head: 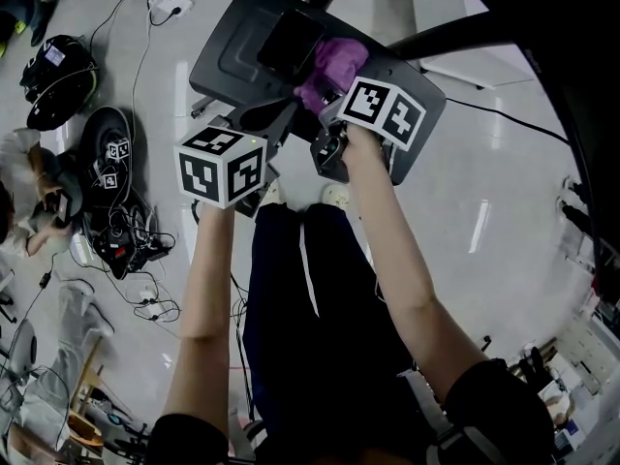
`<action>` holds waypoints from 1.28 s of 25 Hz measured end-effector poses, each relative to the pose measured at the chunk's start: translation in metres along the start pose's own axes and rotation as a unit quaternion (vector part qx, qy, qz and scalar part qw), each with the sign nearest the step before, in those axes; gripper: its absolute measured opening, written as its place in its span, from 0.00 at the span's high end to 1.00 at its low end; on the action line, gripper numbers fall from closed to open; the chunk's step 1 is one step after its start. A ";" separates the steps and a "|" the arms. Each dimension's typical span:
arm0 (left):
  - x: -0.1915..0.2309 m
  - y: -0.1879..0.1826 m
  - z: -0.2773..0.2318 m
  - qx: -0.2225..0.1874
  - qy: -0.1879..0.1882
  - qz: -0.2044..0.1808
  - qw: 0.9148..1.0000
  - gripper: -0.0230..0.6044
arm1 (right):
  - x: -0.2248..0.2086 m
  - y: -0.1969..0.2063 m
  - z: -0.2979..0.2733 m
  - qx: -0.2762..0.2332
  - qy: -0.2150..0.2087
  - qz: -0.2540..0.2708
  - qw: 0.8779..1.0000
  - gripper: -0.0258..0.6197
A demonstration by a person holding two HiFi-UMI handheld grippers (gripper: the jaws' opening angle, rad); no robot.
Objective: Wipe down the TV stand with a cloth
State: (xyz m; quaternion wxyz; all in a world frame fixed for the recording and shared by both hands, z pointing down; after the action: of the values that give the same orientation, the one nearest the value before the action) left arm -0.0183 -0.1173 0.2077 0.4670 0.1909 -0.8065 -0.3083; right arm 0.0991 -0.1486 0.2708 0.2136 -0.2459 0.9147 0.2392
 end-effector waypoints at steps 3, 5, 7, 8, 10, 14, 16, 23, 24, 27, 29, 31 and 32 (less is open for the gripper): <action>-0.003 0.001 -0.004 0.000 0.001 0.002 1.000 0.96 | -0.005 -0.001 0.003 0.000 0.003 -0.001 1.000 0.82; -0.005 0.001 -0.006 0.000 0.002 0.003 1.000 0.96 | -0.009 -0.002 0.005 0.000 0.005 -0.003 1.000 0.82; -0.007 0.001 -0.007 -0.001 0.003 0.003 1.000 0.96 | -0.013 -0.002 0.008 0.000 0.006 -0.007 1.000 0.82; -0.007 0.001 -0.008 -0.001 0.003 0.003 1.000 0.96 | -0.014 -0.002 0.009 0.000 0.006 -0.009 1.000 0.82; -0.009 0.000 -0.011 -0.003 0.003 0.003 1.000 0.96 | -0.018 -0.002 0.011 -0.001 0.006 -0.010 1.000 0.82; -0.013 0.002 -0.015 -0.004 0.003 0.004 1.000 0.95 | -0.024 -0.001 0.014 0.000 0.008 -0.012 1.000 0.82; -0.013 0.004 -0.017 -0.005 0.004 0.005 1.000 0.96 | -0.026 0.000 0.015 0.001 0.008 -0.011 1.000 0.82; -0.024 0.008 -0.024 -0.006 0.002 0.007 1.000 0.96 | -0.041 -0.001 0.029 0.000 0.007 -0.014 1.000 0.82; -0.027 0.008 -0.026 -0.008 0.002 0.006 1.000 0.96 | -0.044 -0.002 0.032 0.000 0.007 -0.014 1.000 0.82; -0.036 0.011 -0.033 -0.010 0.001 0.006 1.000 0.95 | -0.056 -0.004 0.040 -0.001 0.010 -0.013 1.000 0.82; -0.041 0.014 -0.037 -0.010 0.001 0.007 1.000 0.96 | -0.065 -0.004 0.044 0.000 0.012 -0.014 1.000 0.82; -0.047 0.017 -0.042 -0.010 0.002 0.006 1.000 0.96 | -0.072 -0.003 0.048 0.000 0.013 -0.015 1.000 0.82; -0.049 0.019 -0.045 -0.009 0.003 0.006 1.000 0.96 | -0.076 -0.003 0.050 0.000 0.013 -0.016 1.000 0.82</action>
State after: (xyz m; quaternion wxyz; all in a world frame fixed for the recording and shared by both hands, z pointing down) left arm 0.0444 -0.0880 0.2058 0.4729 0.1830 -0.8033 -0.3123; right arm 0.1741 -0.0972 0.2692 0.2054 -0.2631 0.9135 0.2326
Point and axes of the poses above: the fingertips, and each gripper's own axes: z backward along the fingers, x to its left, y out of its underside, the point moved 4 cm from there along z, backward along the fingers, and after that the axes turned 8 degrees about y, right-handed, at the moved point
